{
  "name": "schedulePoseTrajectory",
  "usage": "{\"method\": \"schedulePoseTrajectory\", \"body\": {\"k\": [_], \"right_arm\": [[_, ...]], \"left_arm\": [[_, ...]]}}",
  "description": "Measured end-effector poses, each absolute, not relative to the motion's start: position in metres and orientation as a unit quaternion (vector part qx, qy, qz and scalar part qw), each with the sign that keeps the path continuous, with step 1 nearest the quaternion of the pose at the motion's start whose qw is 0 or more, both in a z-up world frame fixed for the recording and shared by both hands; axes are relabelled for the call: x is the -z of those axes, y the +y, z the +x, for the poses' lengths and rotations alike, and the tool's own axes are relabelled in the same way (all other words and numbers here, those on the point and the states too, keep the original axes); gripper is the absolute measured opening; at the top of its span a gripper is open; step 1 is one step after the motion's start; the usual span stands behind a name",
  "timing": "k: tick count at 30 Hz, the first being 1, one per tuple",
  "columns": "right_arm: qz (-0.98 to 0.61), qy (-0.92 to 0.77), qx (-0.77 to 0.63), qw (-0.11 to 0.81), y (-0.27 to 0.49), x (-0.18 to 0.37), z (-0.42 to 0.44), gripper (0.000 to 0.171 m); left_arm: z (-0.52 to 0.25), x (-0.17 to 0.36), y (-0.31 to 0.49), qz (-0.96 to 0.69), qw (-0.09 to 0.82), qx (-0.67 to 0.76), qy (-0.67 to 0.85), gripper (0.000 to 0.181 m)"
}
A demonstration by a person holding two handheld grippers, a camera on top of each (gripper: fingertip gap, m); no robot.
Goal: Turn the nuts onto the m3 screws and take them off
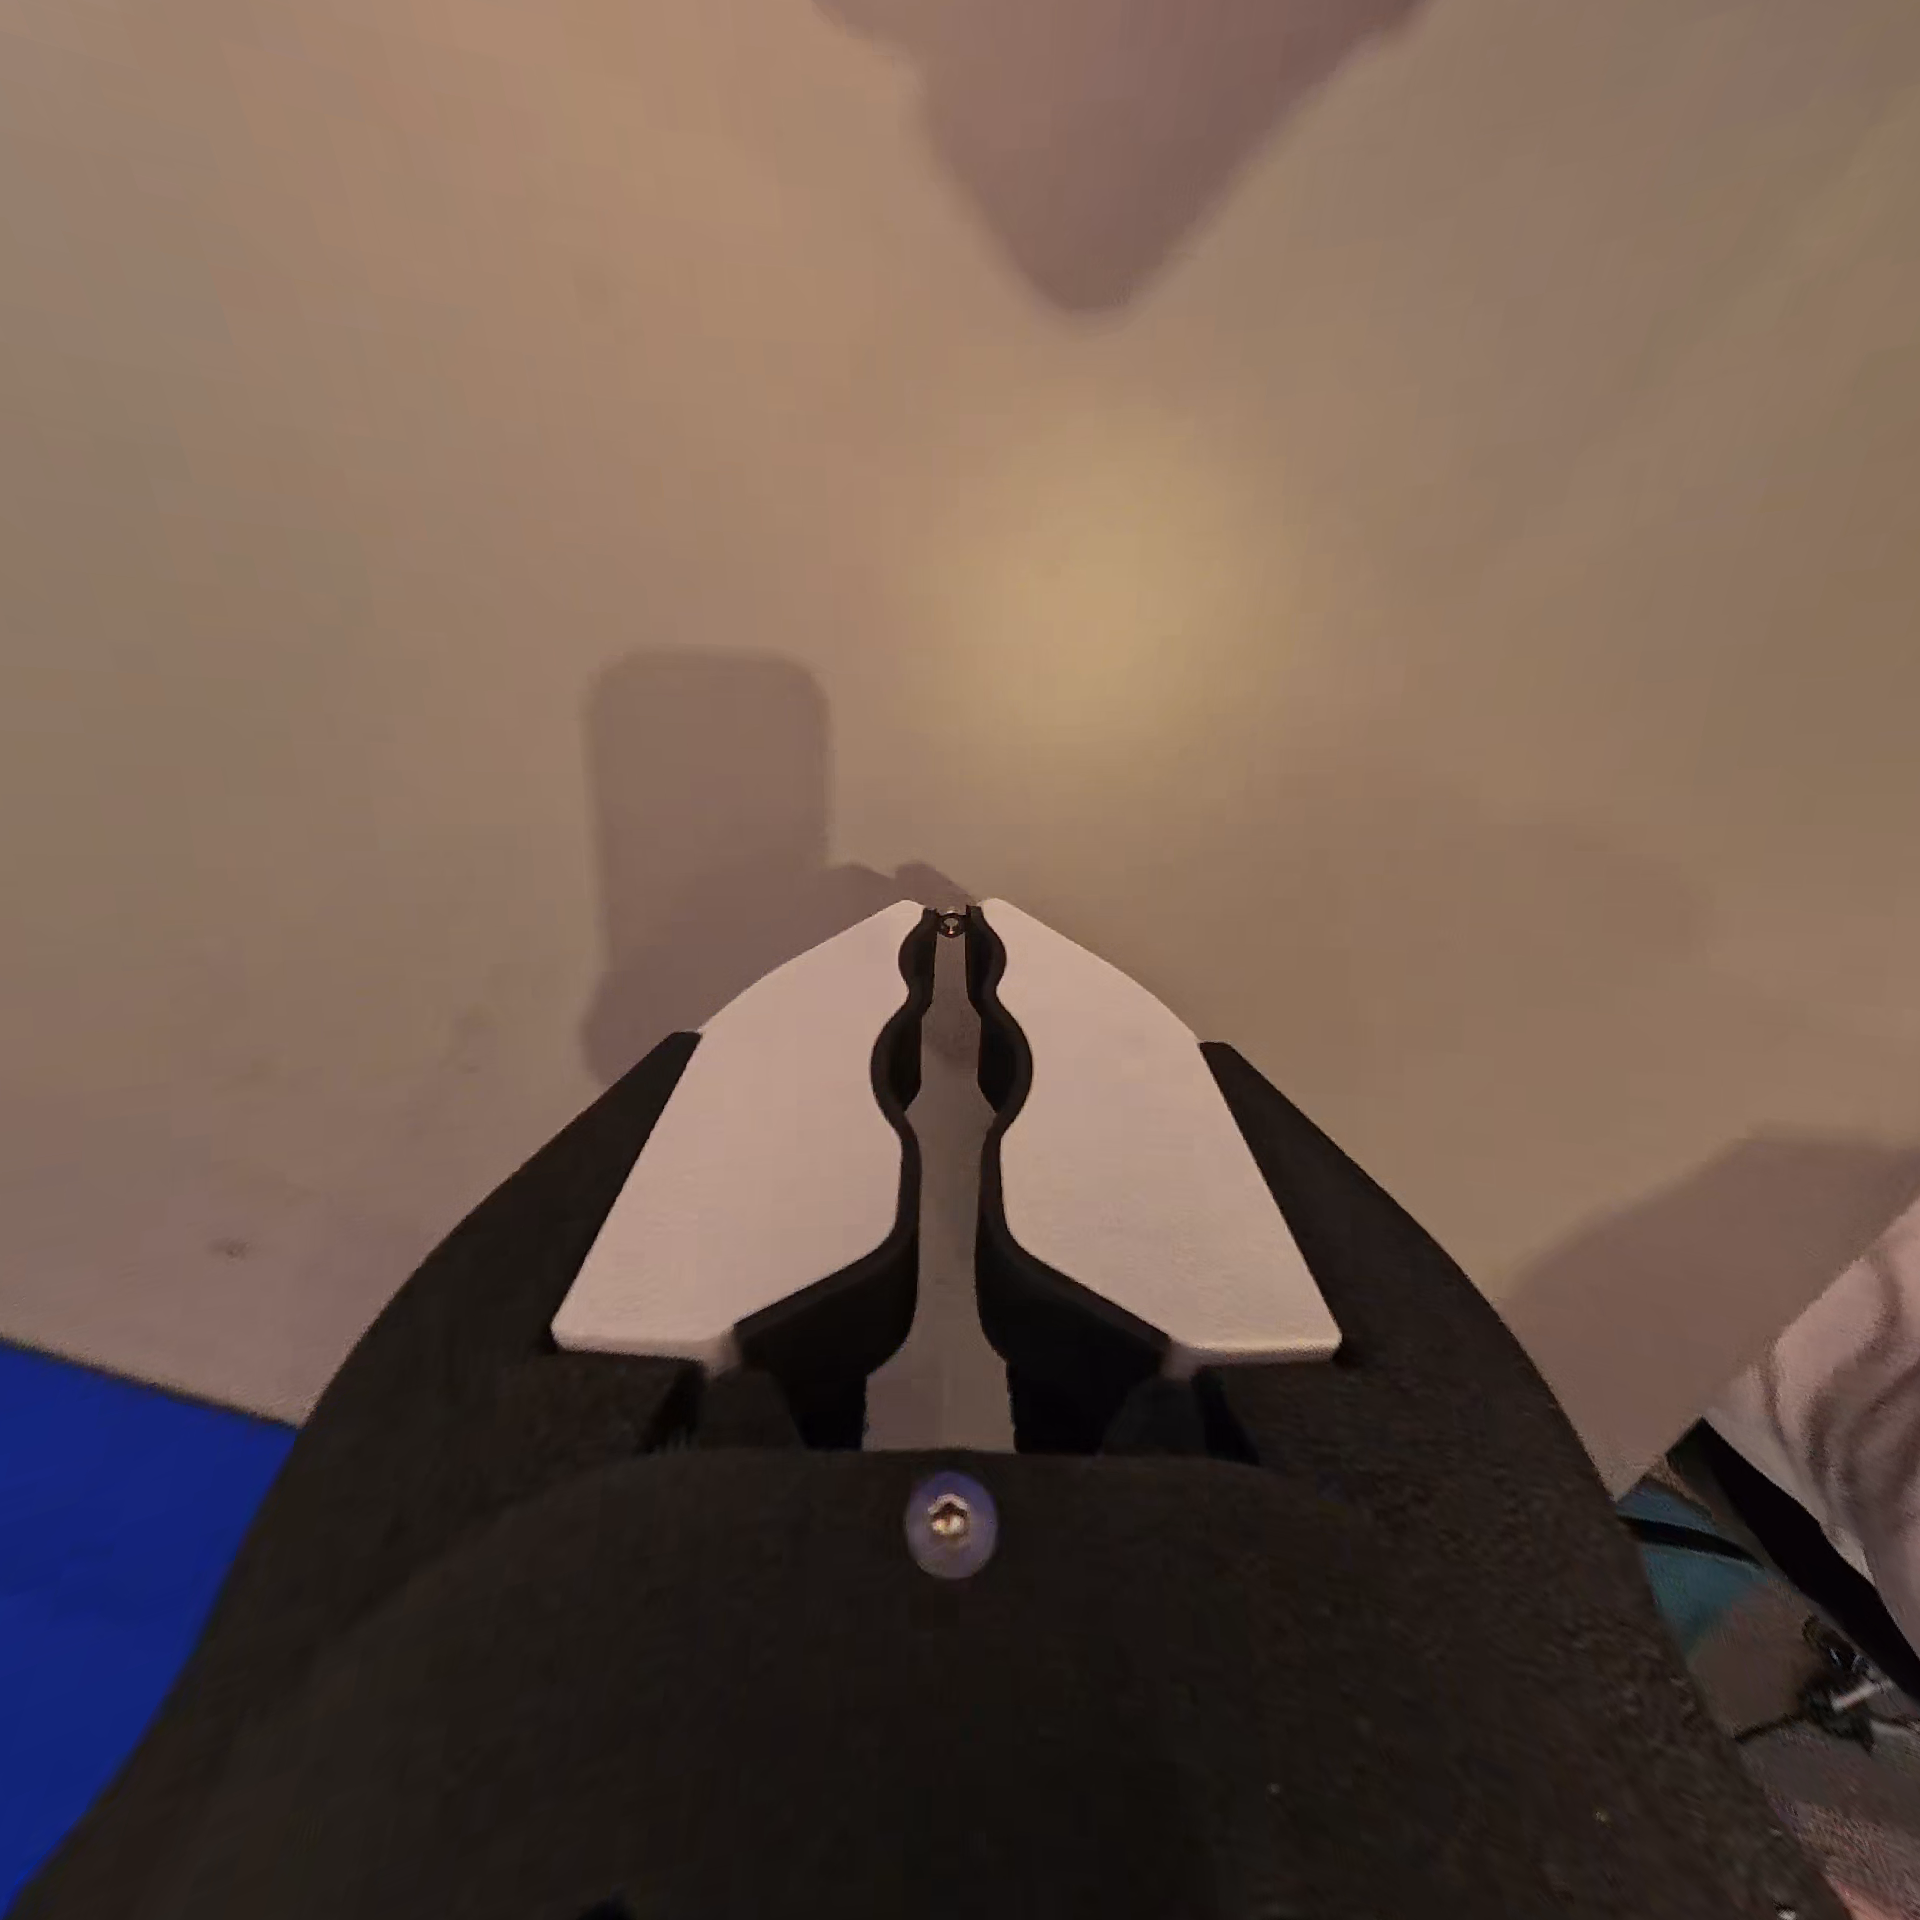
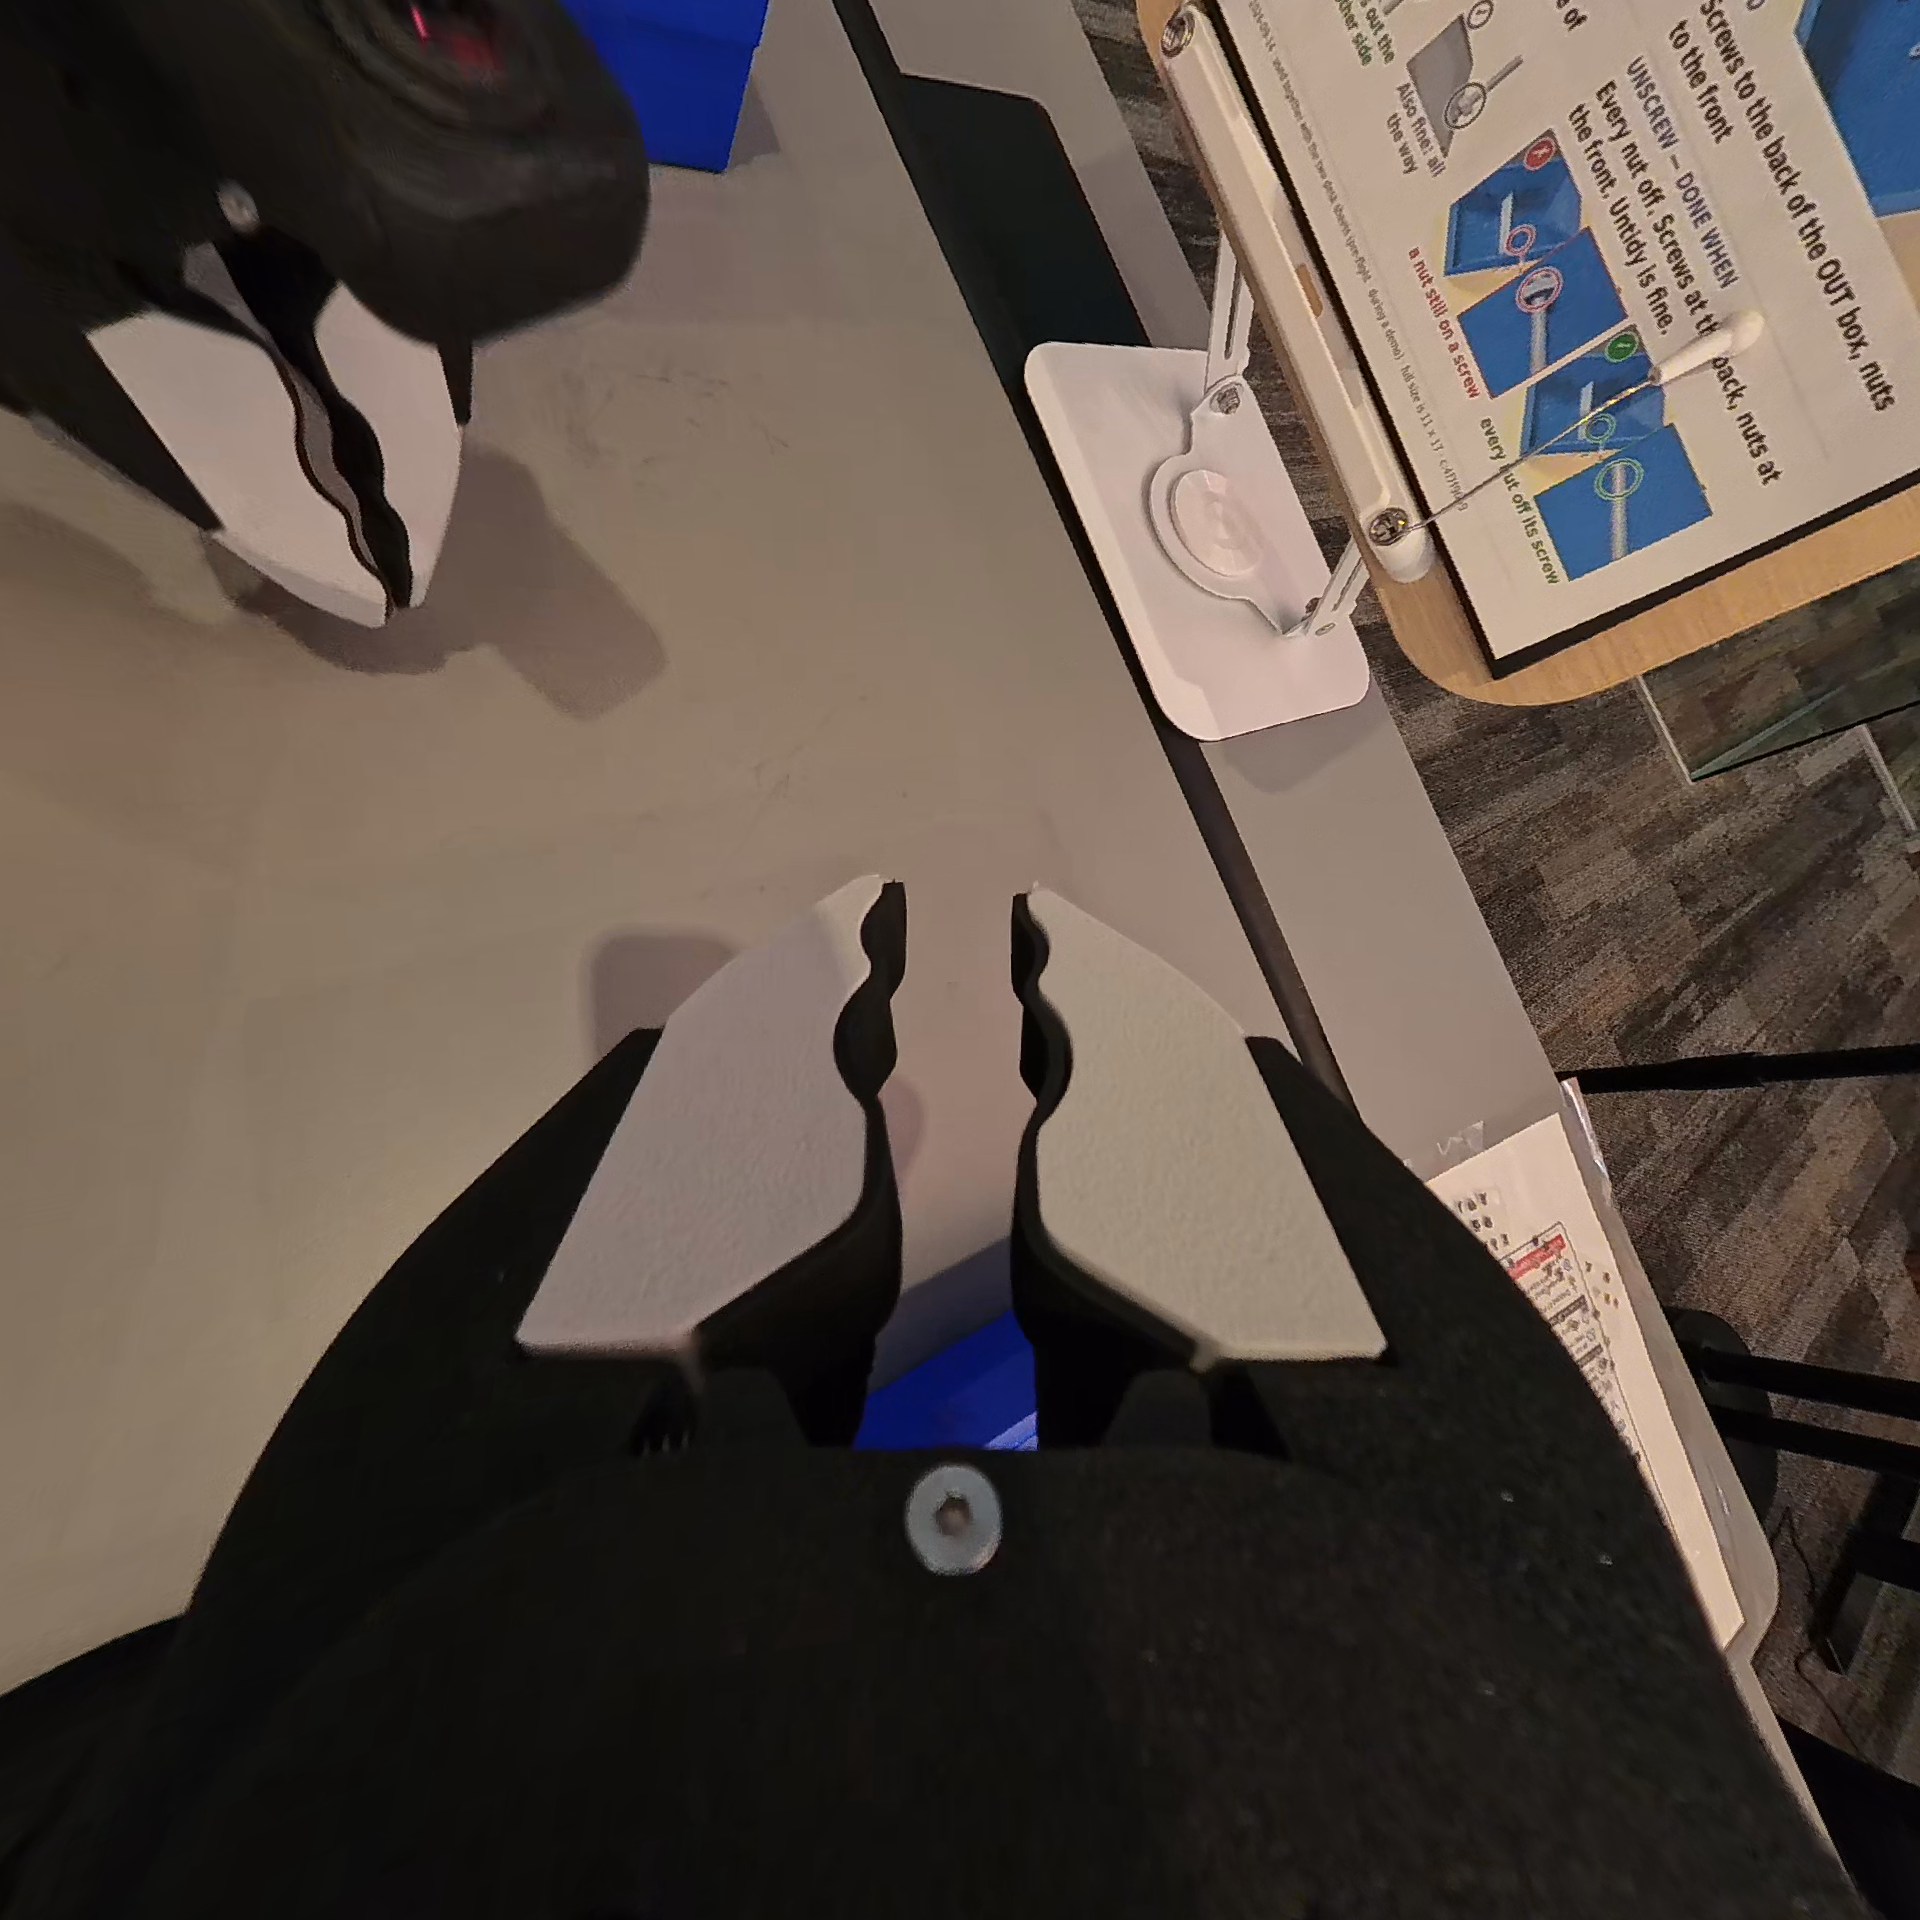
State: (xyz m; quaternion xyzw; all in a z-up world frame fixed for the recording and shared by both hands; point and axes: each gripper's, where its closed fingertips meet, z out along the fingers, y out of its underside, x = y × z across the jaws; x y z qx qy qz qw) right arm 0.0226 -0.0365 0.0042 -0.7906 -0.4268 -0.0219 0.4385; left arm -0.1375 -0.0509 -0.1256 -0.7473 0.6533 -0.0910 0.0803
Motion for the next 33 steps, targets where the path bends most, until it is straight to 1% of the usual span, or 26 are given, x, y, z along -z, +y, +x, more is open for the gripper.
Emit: {"method": "schedulePoseTrajectory", "body": {"k": [4,12,16,23,25,27,29,31,33], "right_arm": [[-0.794,-0.424,0.029,0.435,-0.036,-0.004,0.026,0.019],[-0.796,-0.413,0.031,0.441,-0.036,-0.008,0.034,0.019],[-0.798,-0.412,0.034,0.438,-0.036,-0.007,0.036,0.019],[-0.8,-0.412,0.035,0.435,-0.035,-0.005,0.036,0.019],[-0.8,-0.412,0.034,0.434,-0.035,-0.005,0.036,0.019],[-0.801,-0.412,0.033,0.434,-0.035,-0.005,0.036,0.019],[-0.801,-0.412,0.034,0.433,-0.035,-0.004,0.036,0.019],[-0.801,-0.413,0.036,0.432,-0.035,-0.003,0.037,0.019],[-0.8,-0.412,0.036,0.434,-0.034,-0.003,0.038,0.019]], "left_arm": [[-0.138,0.143,-0.051,-0.747,0.057,0.078,0.658,0.005],[-0.141,0.156,-0.051,-0.749,0.036,0.055,0.659,0.005],[-0.143,0.161,-0.055,-0.749,0.021,0.051,0.66,0.005],[-0.142,0.161,-0.058,-0.747,0.02,0.05,0.662,0.005],[-0.142,0.161,-0.059,-0.746,0.018,0.053,0.664,0.008],[-0.14,0.16,-0.062,-0.747,0.013,0.065,0.661,0.02],[-0.14,0.155,-0.06,-0.749,0.02,0.071,0.658,0.028],[-0.14,0.141,-0.056,-0.752,0.036,0.09,0.652,0.028],[-0.143,0.114,-0.046,-0.757,0.075,0.122,0.638,0.025]]}}
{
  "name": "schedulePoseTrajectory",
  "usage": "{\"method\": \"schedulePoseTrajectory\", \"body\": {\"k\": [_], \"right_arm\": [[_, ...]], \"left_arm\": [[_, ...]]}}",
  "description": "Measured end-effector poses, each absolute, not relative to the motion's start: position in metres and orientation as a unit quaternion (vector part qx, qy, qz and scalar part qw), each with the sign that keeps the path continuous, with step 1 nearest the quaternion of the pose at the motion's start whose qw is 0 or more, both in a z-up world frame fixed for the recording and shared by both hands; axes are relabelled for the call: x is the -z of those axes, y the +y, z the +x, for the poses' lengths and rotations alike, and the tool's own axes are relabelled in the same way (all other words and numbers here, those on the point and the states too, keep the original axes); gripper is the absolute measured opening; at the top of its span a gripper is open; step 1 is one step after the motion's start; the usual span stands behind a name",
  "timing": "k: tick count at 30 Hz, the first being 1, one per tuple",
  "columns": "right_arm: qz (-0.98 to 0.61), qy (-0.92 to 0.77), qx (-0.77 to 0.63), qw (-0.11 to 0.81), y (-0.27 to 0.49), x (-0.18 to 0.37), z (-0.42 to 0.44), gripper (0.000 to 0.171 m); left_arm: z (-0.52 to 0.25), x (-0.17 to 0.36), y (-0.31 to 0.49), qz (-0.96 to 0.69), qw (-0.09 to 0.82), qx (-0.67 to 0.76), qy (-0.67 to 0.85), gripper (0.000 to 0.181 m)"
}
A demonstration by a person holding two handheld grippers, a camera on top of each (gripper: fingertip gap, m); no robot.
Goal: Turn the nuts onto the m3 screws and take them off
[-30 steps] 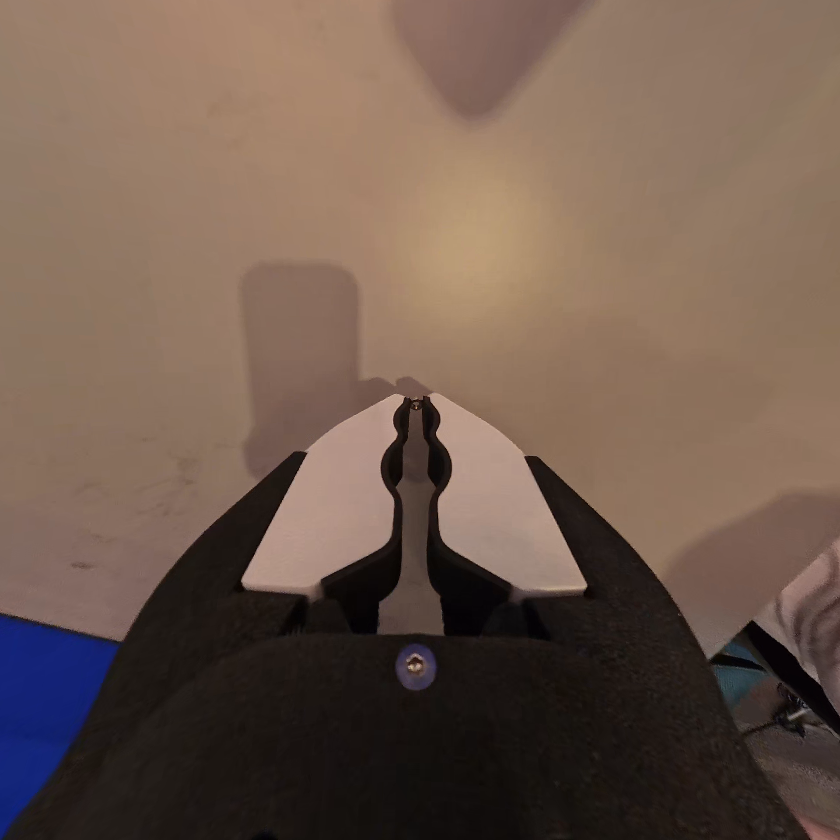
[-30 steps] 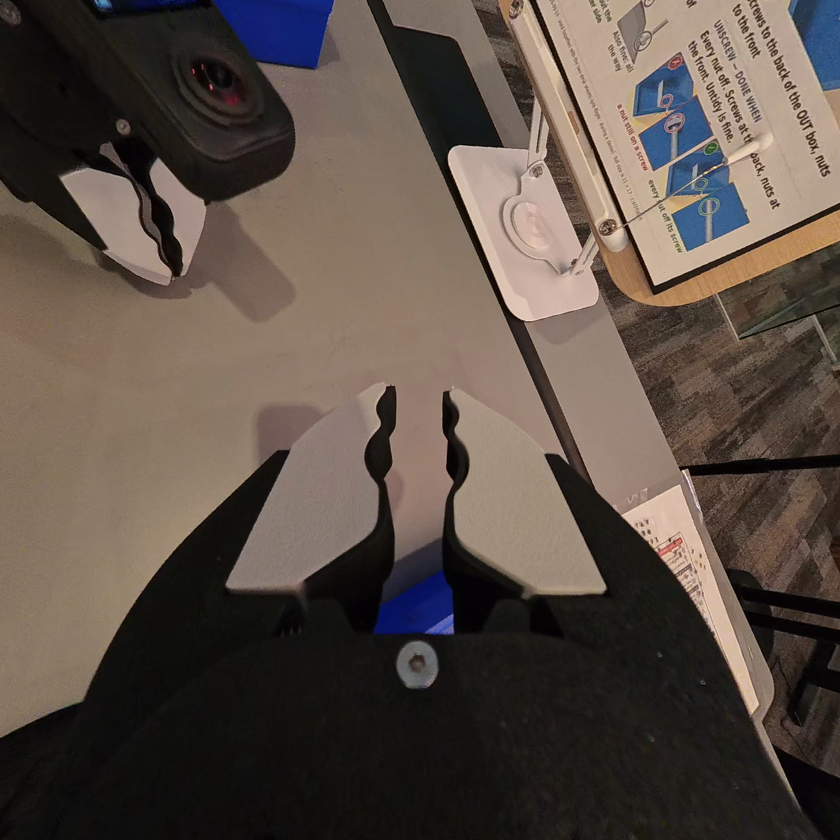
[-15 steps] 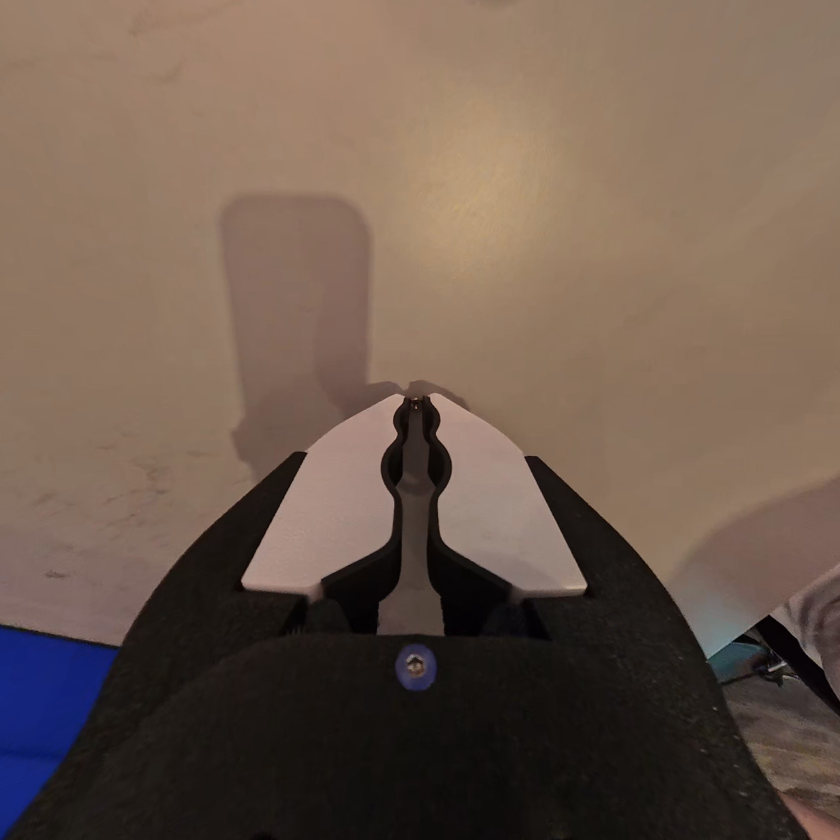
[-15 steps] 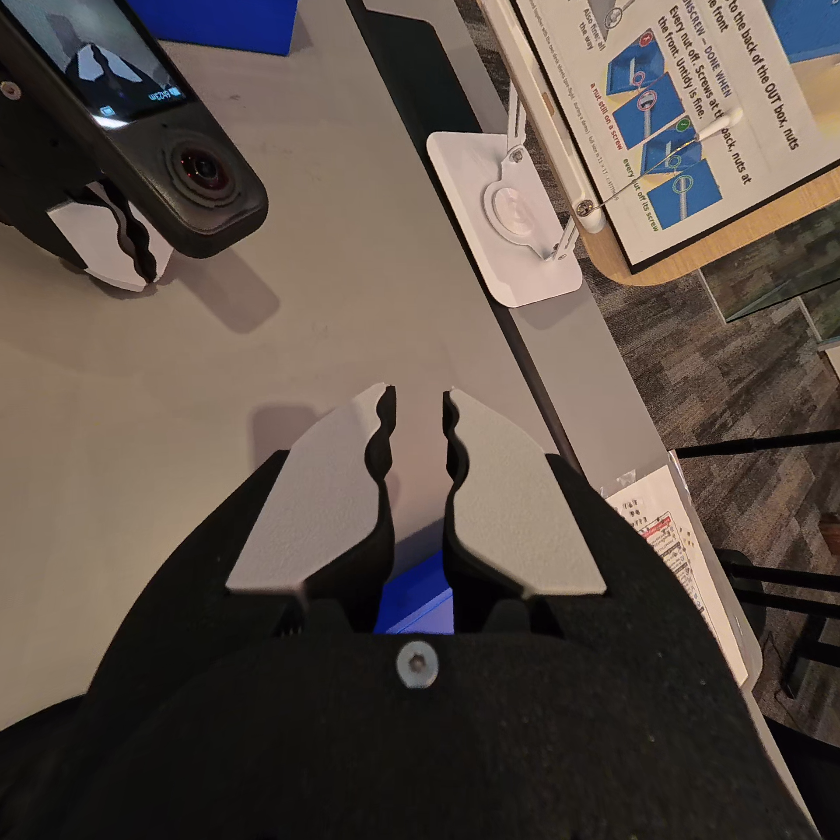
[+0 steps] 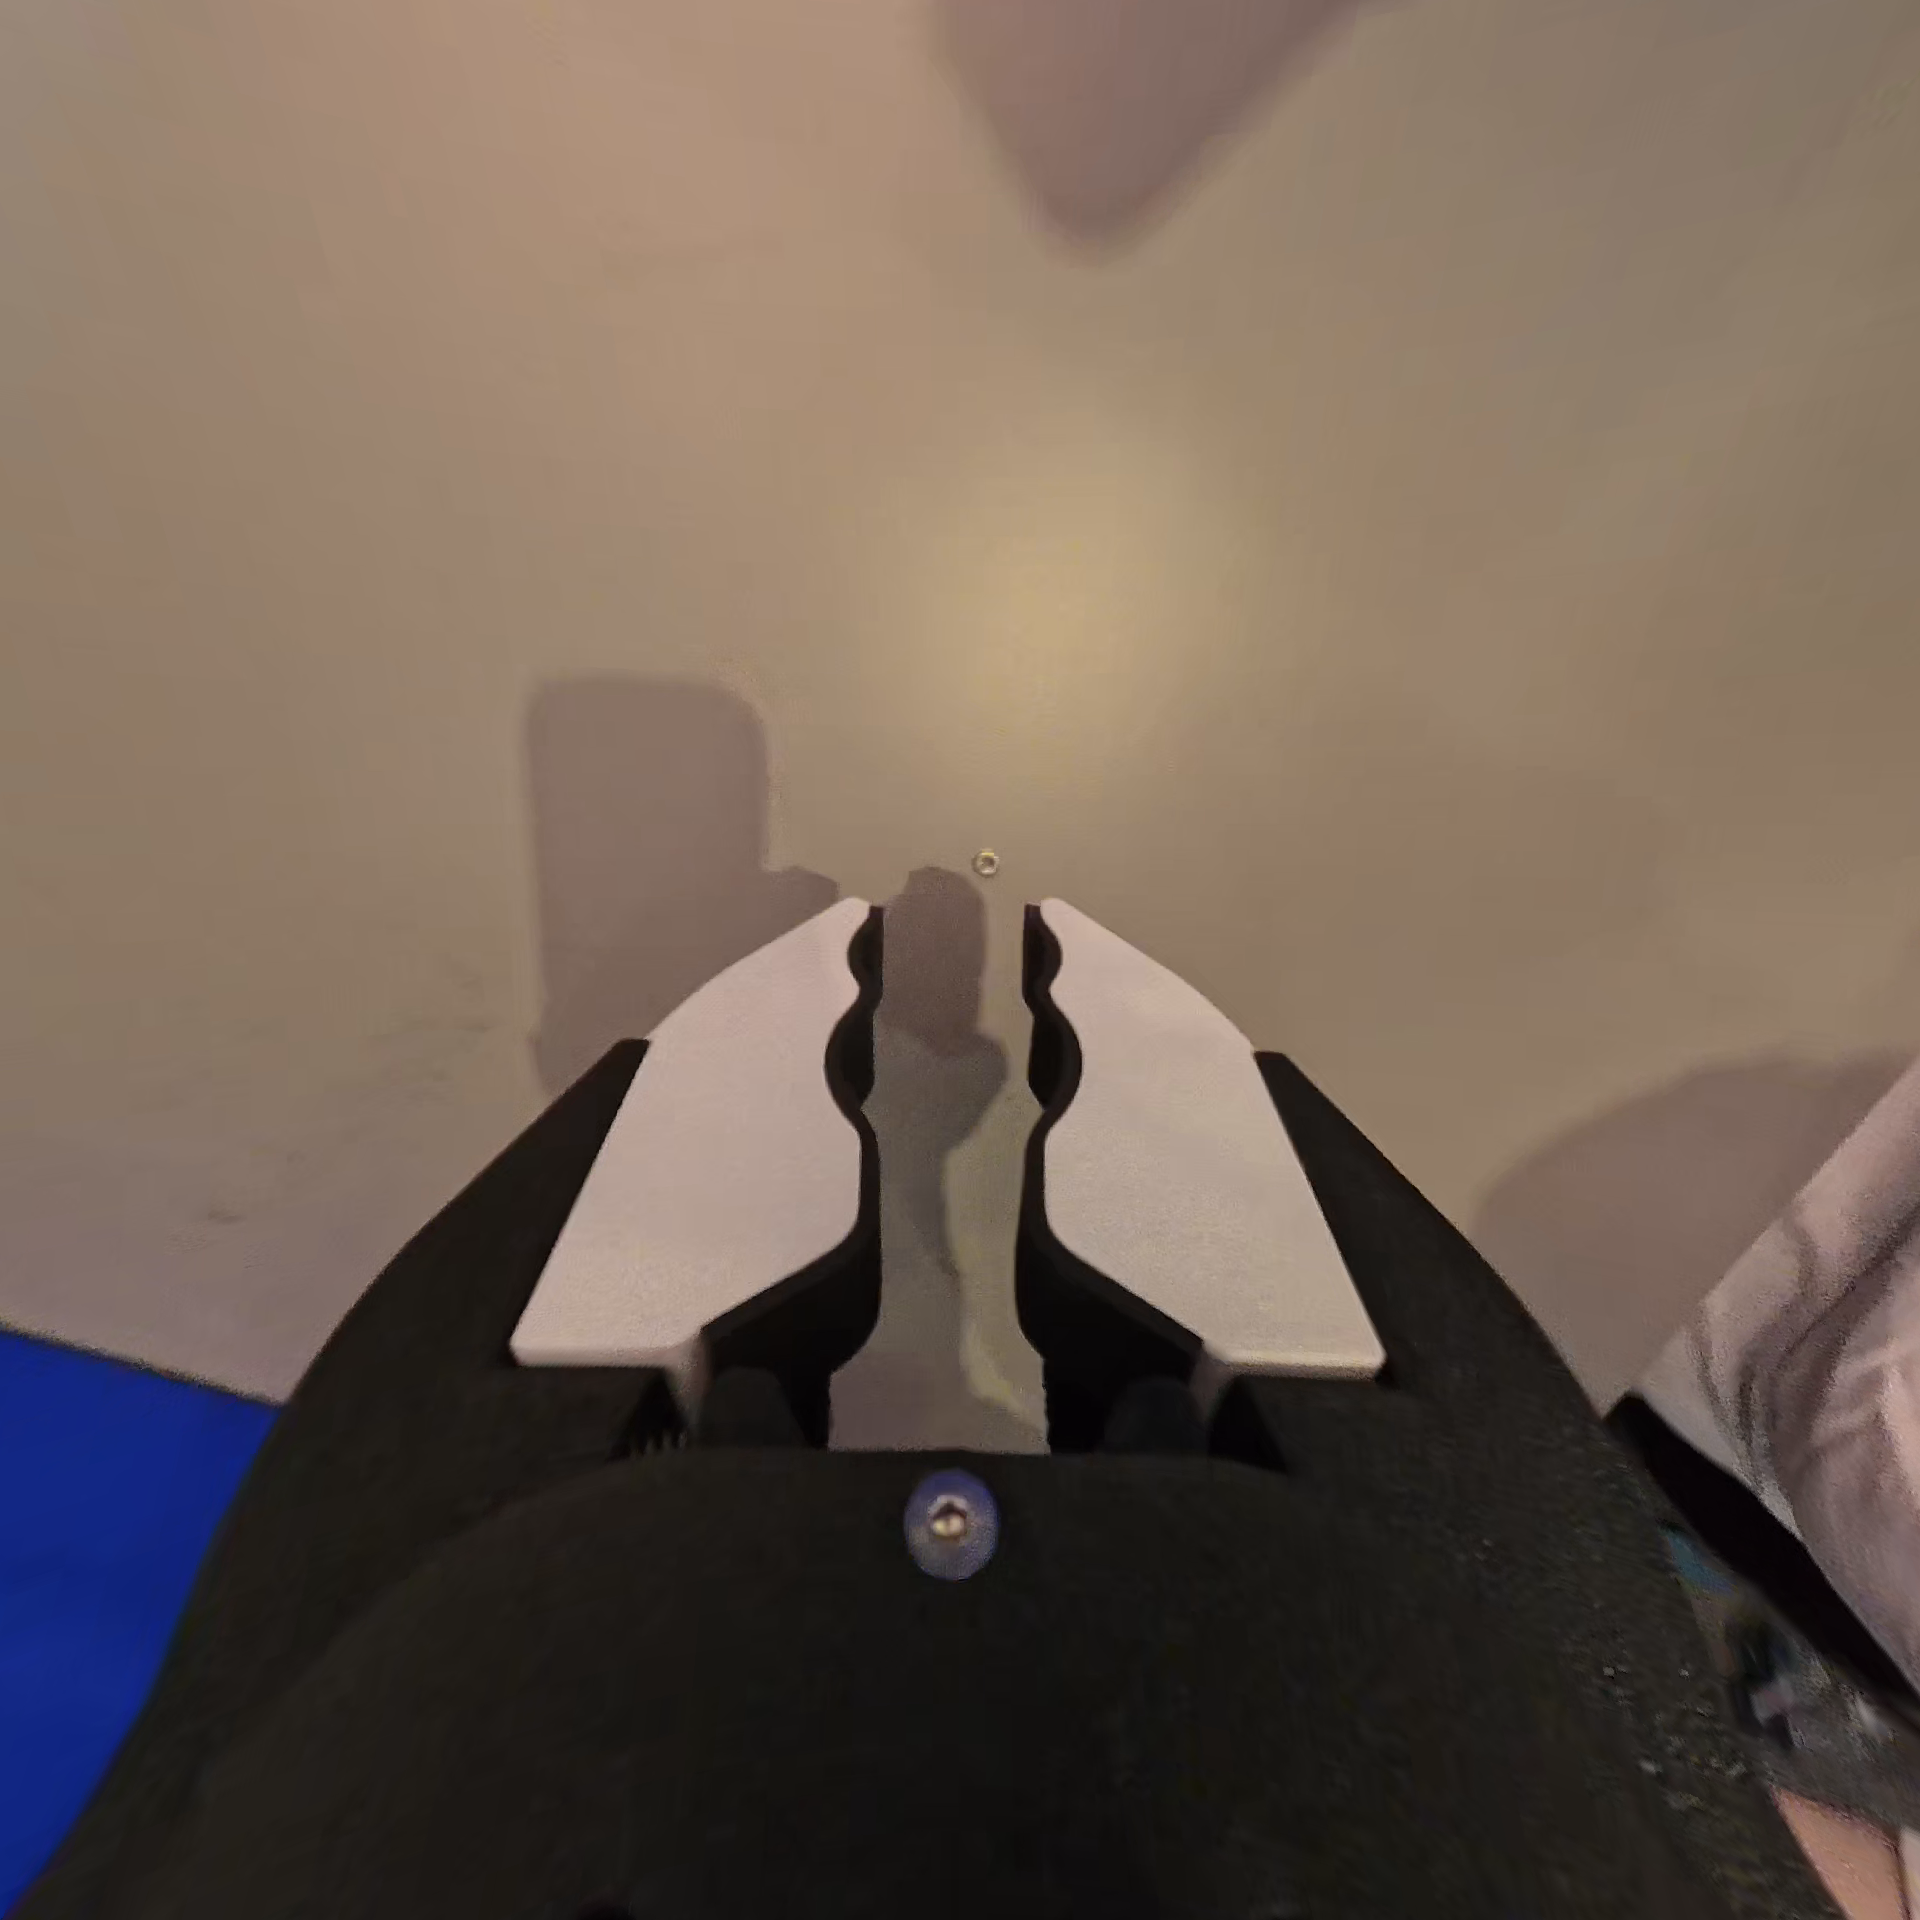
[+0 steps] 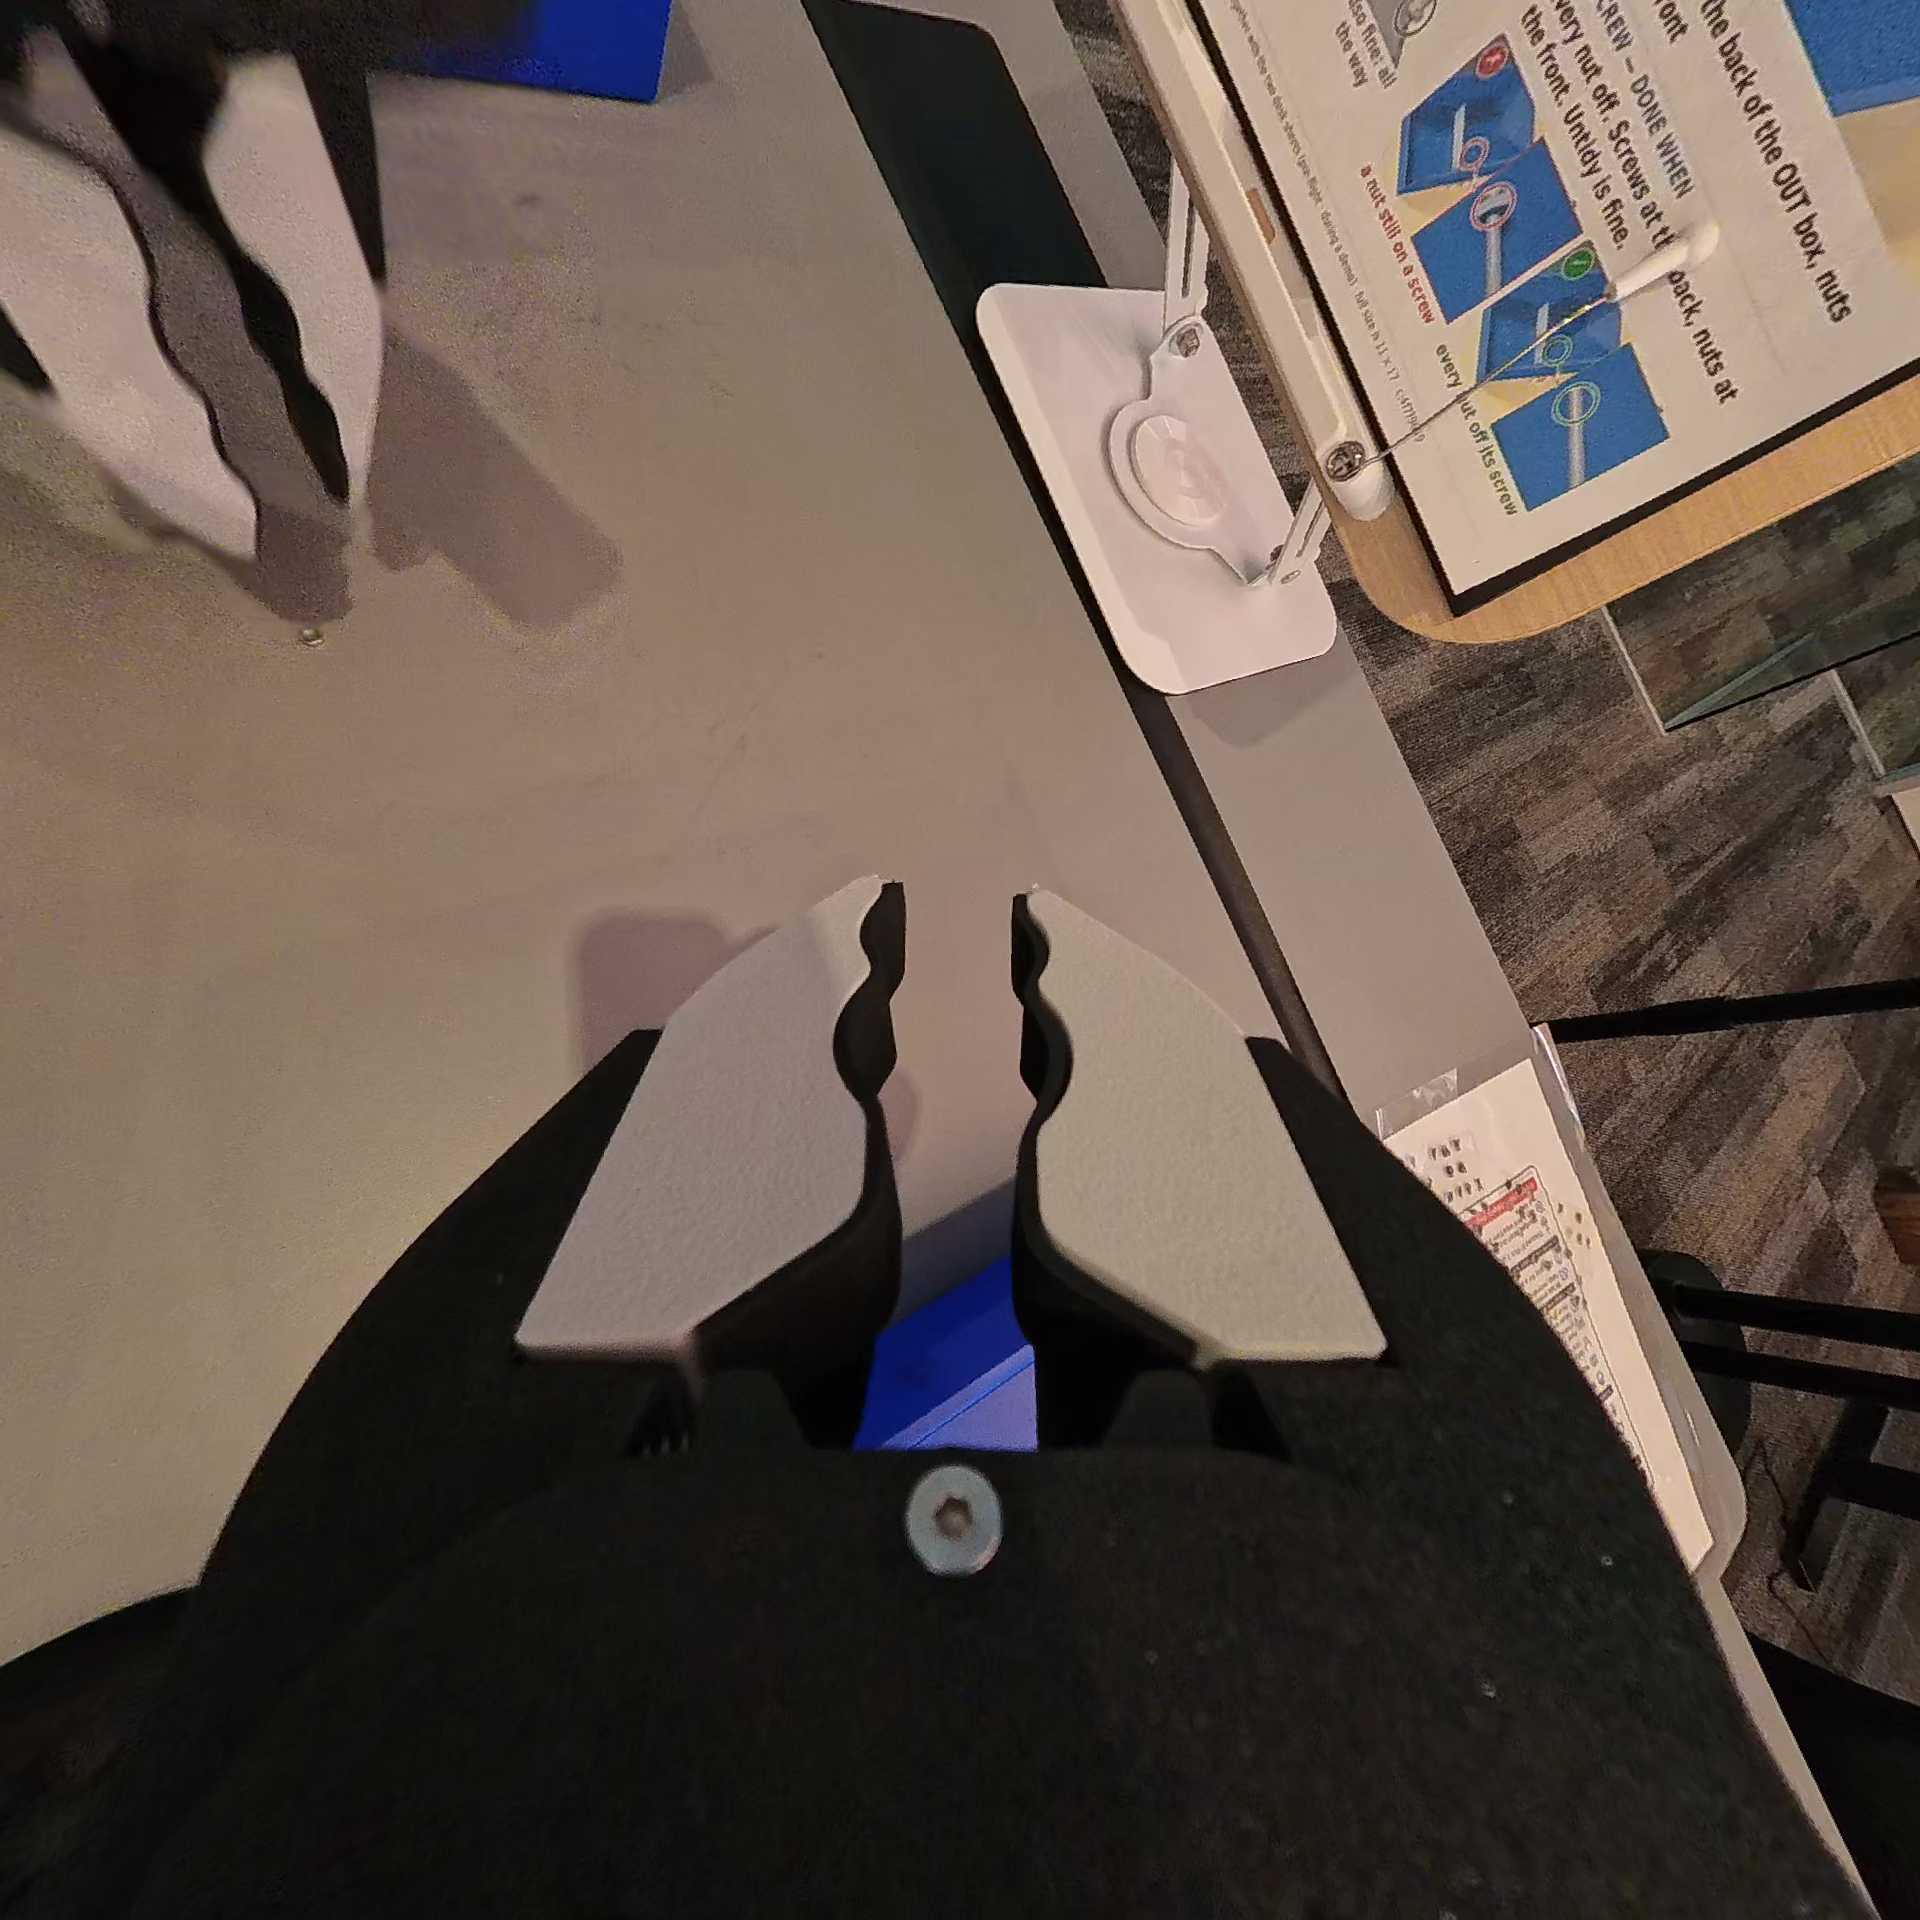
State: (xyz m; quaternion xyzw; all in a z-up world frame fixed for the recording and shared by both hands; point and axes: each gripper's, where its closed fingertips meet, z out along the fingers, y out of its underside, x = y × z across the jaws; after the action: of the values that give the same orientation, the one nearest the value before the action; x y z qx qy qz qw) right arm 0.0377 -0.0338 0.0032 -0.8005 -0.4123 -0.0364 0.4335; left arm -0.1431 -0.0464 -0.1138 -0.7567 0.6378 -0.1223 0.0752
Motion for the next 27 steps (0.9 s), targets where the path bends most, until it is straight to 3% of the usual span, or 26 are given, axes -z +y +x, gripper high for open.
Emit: {"method": "schedulePoseTrajectory", "body": {"k": [4,8,14,19,27], "right_arm": [[-0.796,-0.409,0.024,0.445,-0.032,-0.005,0.036,0.019],[-0.781,-0.407,-0.027,0.473,-0.032,-0.011,0.018,0.018],[-0.75,-0.418,-0.129,0.497,-0.037,-0.015,-0.031,0.015],[-0.741,-0.432,-0.168,0.486,-0.03,-0.012,-0.074,0.015],[-0.727,-0.481,-0.159,0.463,-0.011,-0.014,-0.128,0.015]], "left_arm": [[-0.166,0.022,-0.012,-0.755,0.234,0.207,0.577,0.026],[-0.24,-0.071,0.031,-0.744,0.432,0.225,0.457,0.027],[-0.312,-0.131,0.047,-0.66,0.589,0.284,0.368,0.02],[-0.338,-0.127,0.066,-0.662,0.614,0.263,0.34,0.017],[-0.382,-0.07,0.1,-0.753,0.538,0.224,0.307,0.011]]}}
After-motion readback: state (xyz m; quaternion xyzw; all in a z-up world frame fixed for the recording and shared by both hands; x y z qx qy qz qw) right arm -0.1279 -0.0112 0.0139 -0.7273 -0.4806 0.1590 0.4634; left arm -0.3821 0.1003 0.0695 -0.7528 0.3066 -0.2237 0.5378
